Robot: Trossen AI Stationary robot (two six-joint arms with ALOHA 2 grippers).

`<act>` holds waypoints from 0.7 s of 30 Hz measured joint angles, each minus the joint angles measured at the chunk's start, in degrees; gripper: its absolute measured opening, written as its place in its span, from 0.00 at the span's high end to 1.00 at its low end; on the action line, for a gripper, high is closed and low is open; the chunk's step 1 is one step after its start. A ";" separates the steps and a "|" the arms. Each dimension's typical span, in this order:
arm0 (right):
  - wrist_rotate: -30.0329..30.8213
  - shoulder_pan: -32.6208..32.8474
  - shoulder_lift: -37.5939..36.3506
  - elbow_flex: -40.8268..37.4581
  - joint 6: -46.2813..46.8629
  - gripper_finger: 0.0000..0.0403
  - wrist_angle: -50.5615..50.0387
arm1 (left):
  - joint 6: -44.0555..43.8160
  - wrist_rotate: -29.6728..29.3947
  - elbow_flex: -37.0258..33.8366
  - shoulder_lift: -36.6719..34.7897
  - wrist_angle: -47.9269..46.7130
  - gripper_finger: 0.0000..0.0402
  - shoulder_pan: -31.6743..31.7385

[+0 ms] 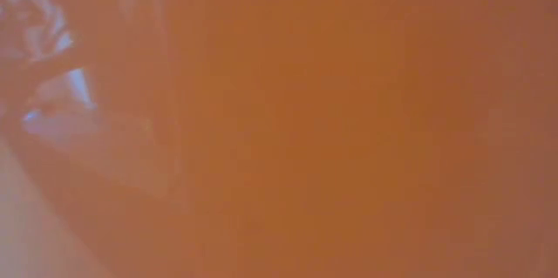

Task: Pick & Place Mini bowls
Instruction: Stack the right orange bowl on top of the orange bowl on the shelf, then stack the right blue bowl on top of the blue bowl on the shelf

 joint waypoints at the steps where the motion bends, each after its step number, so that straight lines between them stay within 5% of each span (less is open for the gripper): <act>1: 0.04 0.00 0.00 0.20 0.08 0.85 0.07 | -0.01 0.00 0.00 0.00 0.00 0.71 0.00; 10: 0.09 0.02 -0.04 3.46 1.73 0.73 -0.69 | -0.01 0.00 0.00 0.00 0.00 0.71 0.00; 21: -0.02 0.02 -0.11 11.03 4.70 0.73 -1.77 | -0.01 0.00 0.00 0.00 0.01 0.71 0.00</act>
